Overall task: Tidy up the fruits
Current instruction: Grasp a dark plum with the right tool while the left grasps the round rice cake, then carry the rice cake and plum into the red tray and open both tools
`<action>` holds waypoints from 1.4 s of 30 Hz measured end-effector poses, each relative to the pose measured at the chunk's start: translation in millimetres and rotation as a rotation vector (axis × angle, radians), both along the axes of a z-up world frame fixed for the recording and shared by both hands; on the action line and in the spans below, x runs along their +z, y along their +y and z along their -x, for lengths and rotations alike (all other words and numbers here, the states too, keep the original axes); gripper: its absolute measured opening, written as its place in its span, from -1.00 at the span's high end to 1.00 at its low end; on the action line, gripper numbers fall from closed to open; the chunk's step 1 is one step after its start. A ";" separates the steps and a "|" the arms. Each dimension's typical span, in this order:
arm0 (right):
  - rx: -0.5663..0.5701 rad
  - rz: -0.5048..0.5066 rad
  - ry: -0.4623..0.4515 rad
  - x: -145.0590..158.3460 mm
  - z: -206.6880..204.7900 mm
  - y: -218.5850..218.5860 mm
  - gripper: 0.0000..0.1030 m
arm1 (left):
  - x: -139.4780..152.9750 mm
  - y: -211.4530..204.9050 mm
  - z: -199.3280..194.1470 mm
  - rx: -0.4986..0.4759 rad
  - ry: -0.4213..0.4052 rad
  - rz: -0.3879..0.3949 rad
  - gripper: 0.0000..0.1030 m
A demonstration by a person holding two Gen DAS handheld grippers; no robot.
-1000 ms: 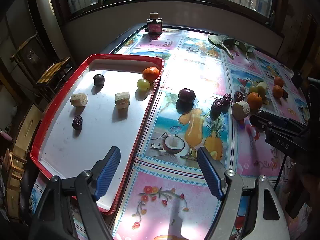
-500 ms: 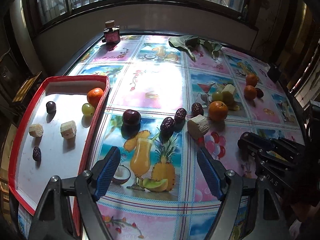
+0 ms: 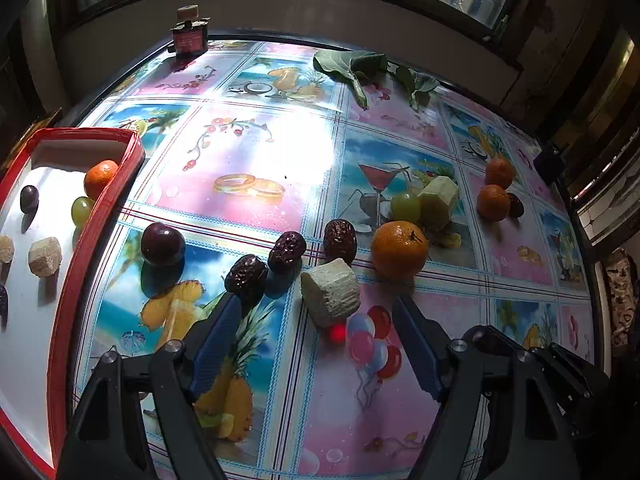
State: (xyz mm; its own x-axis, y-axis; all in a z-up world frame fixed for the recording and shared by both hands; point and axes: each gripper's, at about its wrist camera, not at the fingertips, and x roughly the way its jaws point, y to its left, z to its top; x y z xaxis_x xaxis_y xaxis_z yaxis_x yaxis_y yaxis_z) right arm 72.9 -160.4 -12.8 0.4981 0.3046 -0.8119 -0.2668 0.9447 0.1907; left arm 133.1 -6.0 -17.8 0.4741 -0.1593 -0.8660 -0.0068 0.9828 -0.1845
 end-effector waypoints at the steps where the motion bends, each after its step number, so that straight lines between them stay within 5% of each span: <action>1: 0.002 -0.003 0.000 -0.1 0.0 -0.4 0.47 | -1.9 1.7 -1.9 0.009 0.005 0.012 -0.36; 3: 0.008 -0.005 -0.001 -0.1 0.2 -0.8 0.47 | -7.7 5.8 -6.5 0.019 0.035 0.049 0.07; 10: 0.006 -0.005 -0.006 0.0 0.4 -0.7 0.47 | -6.3 3.9 -5.7 -0.014 0.018 0.060 0.46; 23: -0.038 0.034 -0.012 3.6 26.3 0.4 0.47 | -0.9 9.8 46.7 -0.095 -0.006 -0.017 0.61; 33: -0.057 0.056 -0.014 16.3 67.7 5.9 0.47 | 0.7 45.4 93.7 -0.097 0.030 0.089 0.61; 42: -0.047 0.076 -0.011 19.5 98.8 26.5 0.47 | 8.5 66.7 130.4 -0.089 -0.006 0.060 0.62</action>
State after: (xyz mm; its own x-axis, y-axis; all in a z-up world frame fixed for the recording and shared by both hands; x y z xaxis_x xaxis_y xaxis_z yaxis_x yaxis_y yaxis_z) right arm -25.9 -133.8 6.7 0.5195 0.2181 -0.8261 -0.2234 0.9679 0.1151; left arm 2.7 60.7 -9.3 0.4605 -0.2525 -0.8510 0.0811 0.9667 -0.2429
